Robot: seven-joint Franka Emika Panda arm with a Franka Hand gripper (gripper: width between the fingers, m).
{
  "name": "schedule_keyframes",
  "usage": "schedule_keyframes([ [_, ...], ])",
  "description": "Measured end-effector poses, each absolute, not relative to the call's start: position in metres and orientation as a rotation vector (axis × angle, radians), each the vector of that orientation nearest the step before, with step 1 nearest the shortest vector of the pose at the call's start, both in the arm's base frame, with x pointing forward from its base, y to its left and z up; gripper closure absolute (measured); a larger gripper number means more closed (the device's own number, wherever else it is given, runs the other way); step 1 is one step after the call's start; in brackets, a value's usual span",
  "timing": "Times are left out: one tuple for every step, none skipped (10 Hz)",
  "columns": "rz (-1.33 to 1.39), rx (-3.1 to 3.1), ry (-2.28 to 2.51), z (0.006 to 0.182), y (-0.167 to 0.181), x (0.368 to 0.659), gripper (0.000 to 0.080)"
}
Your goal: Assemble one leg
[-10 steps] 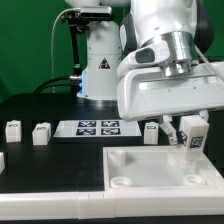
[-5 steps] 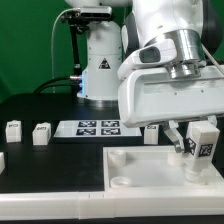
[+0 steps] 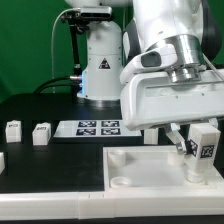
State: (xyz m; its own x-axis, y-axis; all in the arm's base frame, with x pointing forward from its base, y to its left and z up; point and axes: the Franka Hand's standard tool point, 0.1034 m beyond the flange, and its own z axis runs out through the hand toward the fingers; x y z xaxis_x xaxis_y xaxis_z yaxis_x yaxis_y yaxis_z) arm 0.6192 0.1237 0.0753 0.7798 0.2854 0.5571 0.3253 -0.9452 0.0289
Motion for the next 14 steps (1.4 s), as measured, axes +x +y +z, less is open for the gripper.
schedule_keyframes([
  [-0.891, -2.898, -0.5, 0.074, 0.124, 0.618, 0.0509],
  [-0.902, -2.896, -0.499, 0.074, 0.123, 0.616, 0.0509],
  [-0.909, -2.896, -0.496, 0.074, 0.122, 0.615, 0.0509],
  [-0.906, -2.898, -0.493, 0.07, 0.12, 0.613, 0.0509],
  [-0.885, -2.903, -0.492, 0.061, 0.119, 0.609, 0.0509],
  [-0.884, -2.903, -0.49, 0.058, 0.119, 0.608, 0.0509],
  [-0.903, -2.898, -0.487, 0.057, 0.119, 0.607, 0.0509],
  [-0.909, -2.896, -0.486, 0.057, 0.119, 0.607, 0.0509],
  [-0.91, -2.896, -0.486, 0.057, 0.119, 0.607, 0.0509],
  [-0.911, -2.896, -0.486, 0.057, 0.119, 0.607, 0.0509],
  [-0.885, -2.903, -0.489, 0.057, 0.119, 0.608, 0.0509],
  [-0.864, -2.907, -0.491, 0.055, 0.119, 0.606, 0.0509],
  [-0.861, -2.908, -0.492, 0.055, 0.119, 0.606, 0.0348],
  [-0.86, -2.908, -0.492, 0.054, 0.119, 0.606, 0.0224],
])
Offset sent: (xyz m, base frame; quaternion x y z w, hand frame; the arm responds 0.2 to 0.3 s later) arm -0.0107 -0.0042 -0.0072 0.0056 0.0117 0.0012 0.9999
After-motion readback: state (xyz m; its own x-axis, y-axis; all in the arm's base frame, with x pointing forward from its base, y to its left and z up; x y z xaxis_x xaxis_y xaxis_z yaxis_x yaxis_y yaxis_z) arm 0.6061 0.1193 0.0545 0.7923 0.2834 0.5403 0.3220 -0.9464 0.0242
